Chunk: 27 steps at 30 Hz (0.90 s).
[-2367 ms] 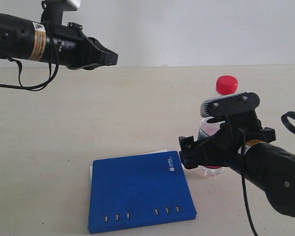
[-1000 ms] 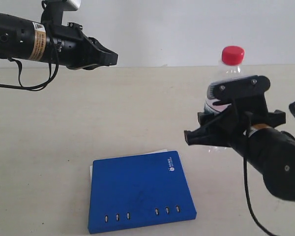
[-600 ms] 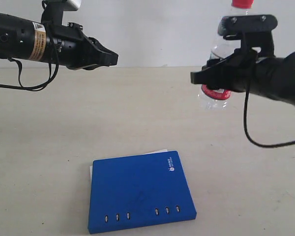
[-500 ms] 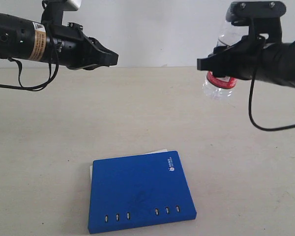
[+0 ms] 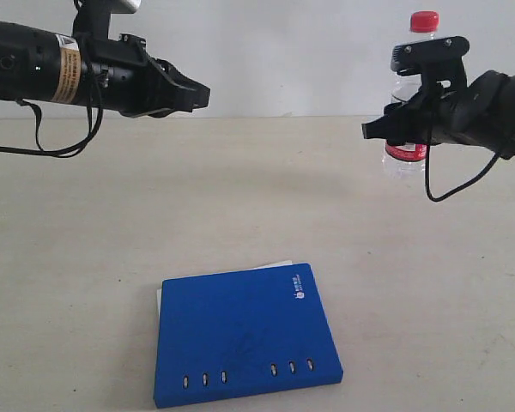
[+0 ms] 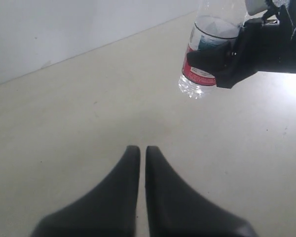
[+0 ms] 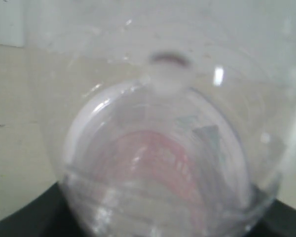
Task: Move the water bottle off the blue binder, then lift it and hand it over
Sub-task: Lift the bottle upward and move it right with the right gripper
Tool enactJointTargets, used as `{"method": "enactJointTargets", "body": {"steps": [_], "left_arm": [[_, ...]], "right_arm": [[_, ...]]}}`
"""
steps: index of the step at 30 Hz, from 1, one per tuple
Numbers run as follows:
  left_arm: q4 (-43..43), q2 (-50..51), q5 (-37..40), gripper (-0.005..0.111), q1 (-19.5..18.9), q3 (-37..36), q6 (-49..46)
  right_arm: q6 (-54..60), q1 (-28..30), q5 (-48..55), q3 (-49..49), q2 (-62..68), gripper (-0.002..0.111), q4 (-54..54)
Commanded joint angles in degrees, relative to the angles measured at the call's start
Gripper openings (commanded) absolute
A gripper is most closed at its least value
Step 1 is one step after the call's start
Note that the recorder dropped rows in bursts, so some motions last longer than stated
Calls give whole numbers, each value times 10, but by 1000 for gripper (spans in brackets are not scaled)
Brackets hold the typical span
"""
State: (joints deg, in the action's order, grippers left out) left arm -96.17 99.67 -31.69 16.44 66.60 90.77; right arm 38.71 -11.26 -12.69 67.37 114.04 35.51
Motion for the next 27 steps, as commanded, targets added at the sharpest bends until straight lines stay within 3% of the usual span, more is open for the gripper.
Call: {"method": "enactJointTargets", "body": {"steps": [1,4,6,7,8,10,12,27], "left_arm": [[11,-3,0,4,1,-2,-19],[20,-3,1,4,1,-2,-31],[20,-3,1,4,1,-2,-31],[20,-3,1,4,1,-2,-32],[22,-3,2,4,1,-2,-40],[30,-3,2,4,1,-2,-55],[34,-3,2,4,1,-2,-58],[37,-3,-13,4,1,-2,-56]], "right_arm": [[-10,16,-8,19,13,0,-4],[-16,16,-16,19,24,0,-5],[-61,12,-76,6,24,0,-14],[-109,9,-126,-7,24,0,-50],[-208,9,-155,-18,26,0,-159],[-335,14,-160,-16,31,0,-318],[-400,16,-157,-10,37,0,-397],[-393,50,-47,7,45,0,-373]]}}
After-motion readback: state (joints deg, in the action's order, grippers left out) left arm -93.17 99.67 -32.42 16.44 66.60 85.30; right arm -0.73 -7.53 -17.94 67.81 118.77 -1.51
